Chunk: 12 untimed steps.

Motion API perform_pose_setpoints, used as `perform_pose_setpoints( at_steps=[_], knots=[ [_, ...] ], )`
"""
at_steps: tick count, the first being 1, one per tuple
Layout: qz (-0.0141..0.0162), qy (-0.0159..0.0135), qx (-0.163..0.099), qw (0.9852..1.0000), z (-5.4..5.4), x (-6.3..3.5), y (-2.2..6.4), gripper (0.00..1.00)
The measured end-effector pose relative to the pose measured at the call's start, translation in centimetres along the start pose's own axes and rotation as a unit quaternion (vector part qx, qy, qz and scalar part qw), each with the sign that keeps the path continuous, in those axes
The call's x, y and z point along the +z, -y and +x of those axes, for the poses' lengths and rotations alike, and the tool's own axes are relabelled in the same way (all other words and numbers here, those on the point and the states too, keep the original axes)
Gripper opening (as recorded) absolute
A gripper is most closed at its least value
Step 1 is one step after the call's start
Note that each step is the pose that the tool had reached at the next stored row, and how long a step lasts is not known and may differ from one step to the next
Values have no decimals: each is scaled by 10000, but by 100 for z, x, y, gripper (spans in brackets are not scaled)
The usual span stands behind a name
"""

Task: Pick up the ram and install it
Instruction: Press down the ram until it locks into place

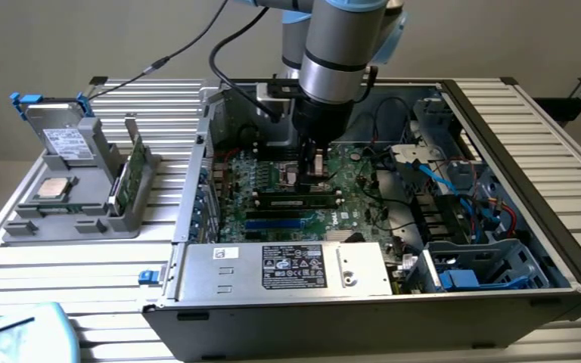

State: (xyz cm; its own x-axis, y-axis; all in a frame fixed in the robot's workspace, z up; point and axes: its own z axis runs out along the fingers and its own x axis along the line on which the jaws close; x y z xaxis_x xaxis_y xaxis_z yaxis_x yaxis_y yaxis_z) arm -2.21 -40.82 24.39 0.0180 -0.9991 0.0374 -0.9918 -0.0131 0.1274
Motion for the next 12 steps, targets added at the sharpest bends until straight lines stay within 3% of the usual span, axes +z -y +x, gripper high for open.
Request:
perform_pose_setpoints(
  at_steps=[7,12],
  knots=[
    [-7,24,299,9995,-1,1,-1,11],
    [-5,53,595,9982,-1,2,-1,11]
  ],
)
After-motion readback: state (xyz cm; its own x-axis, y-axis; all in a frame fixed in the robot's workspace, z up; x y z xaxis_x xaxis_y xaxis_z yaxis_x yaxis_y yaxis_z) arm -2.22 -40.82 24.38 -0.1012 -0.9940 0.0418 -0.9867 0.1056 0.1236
